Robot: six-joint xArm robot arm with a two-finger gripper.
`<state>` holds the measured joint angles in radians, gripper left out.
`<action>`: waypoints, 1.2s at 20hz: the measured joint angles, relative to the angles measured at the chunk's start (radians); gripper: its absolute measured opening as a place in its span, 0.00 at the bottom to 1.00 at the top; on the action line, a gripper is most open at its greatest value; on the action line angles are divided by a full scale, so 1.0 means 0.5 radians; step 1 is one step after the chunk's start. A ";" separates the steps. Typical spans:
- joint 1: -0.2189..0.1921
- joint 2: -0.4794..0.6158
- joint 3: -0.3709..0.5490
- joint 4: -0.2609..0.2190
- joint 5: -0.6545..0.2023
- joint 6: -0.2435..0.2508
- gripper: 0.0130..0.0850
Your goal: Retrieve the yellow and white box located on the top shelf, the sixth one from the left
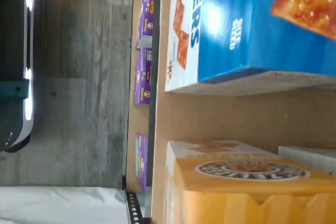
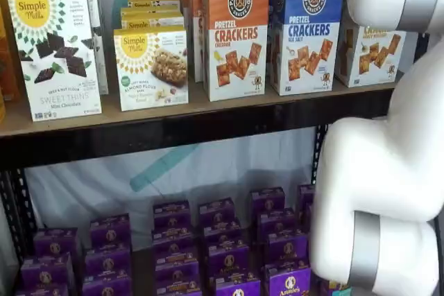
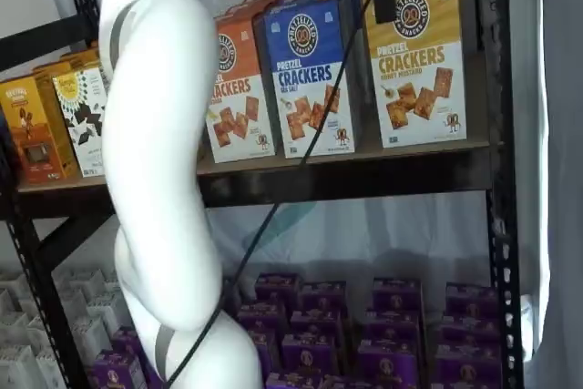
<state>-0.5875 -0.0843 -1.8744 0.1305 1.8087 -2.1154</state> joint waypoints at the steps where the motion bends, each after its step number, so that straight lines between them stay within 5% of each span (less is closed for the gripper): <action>1: -0.002 0.000 0.000 0.003 0.001 -0.001 0.89; 7: -0.014 -0.003 -0.008 0.011 0.008 -0.009 0.83; 10: -0.018 -0.006 -0.008 0.014 0.008 -0.012 0.72; 24: -0.042 0.011 -0.052 0.028 0.058 -0.025 0.67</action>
<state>-0.6083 -0.0786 -1.9001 0.1447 1.8378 -2.1277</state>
